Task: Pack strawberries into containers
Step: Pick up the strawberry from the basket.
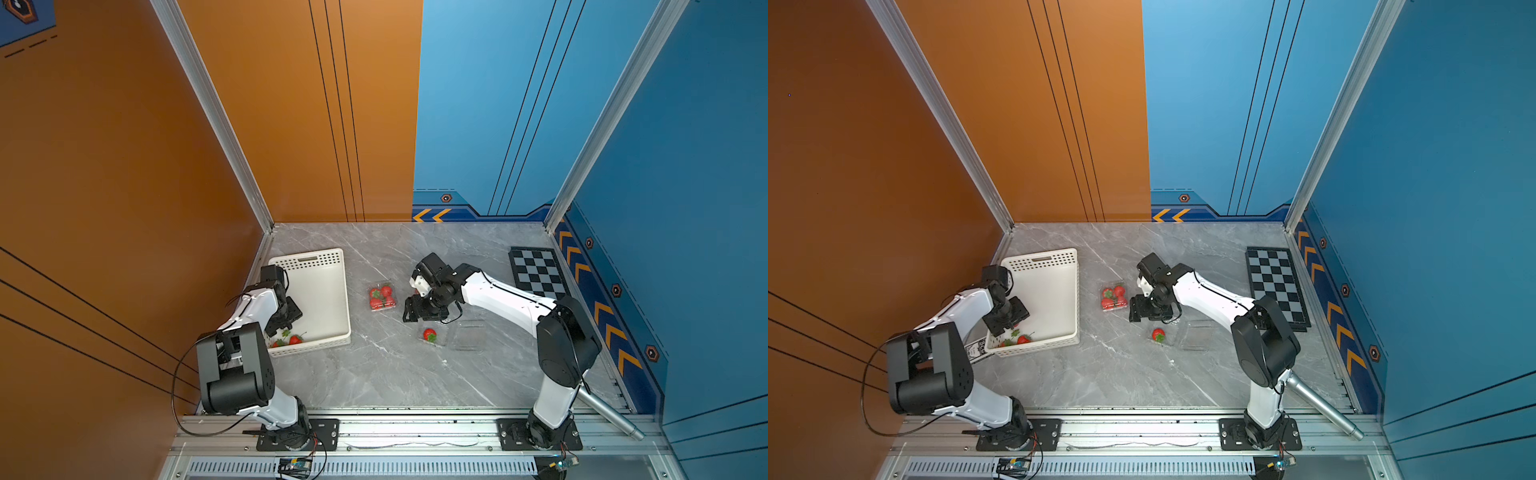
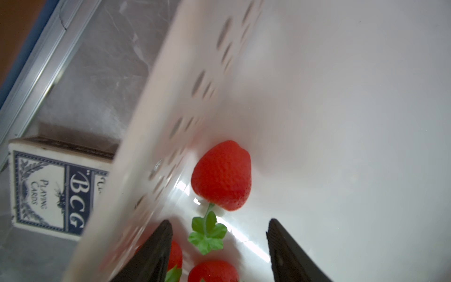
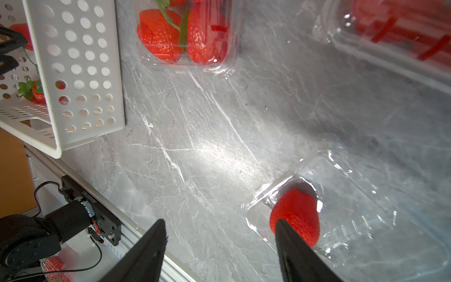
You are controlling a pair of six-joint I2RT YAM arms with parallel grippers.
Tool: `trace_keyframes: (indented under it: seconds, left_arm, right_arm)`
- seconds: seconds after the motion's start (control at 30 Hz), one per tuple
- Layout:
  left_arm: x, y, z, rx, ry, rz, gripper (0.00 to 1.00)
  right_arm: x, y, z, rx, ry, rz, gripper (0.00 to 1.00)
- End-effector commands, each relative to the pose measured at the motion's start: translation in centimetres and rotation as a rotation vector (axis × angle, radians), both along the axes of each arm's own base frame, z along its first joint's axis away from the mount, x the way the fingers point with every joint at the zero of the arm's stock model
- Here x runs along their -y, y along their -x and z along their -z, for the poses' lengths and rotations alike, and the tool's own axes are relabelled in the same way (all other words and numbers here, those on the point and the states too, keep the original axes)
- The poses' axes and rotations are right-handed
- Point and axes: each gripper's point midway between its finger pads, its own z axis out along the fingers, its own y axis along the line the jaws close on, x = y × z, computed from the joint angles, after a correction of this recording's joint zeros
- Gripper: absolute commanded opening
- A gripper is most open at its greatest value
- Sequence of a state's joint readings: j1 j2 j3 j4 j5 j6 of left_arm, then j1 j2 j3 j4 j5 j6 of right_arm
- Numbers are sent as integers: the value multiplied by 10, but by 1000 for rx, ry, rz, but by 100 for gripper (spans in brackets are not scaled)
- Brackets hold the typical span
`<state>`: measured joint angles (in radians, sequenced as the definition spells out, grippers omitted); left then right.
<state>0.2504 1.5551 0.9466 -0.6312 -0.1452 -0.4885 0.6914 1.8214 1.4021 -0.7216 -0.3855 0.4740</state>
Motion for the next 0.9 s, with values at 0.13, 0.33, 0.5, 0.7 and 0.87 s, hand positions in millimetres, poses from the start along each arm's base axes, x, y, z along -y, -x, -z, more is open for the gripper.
trace_keyframes:
  seconds: [0.13, 0.33, 0.5, 0.7, 0.87]
  left_arm:
    - [-6, -14, 15, -11, -7, 22, 64]
    - [-10, -29, 15, 6, -22, 24, 63]
    - [-11, -31, 22, -16, -24, 31, 63]
    - [-7, -30, 31, -51, -35, 60, 62]
    - [-11, -44, 23, -26, -69, 63, 63]
  right_arm:
    - [-8, -3, -6, 8, -29, -24, 72]
    - [-8, -1, -2, 0, -32, -22, 72]
    - [-9, 0, -3, 0, -39, -21, 72]
    - [-10, 1, -1, -9, -51, -22, 72]
    - [-11, 1, 2, -17, -57, -25, 71]
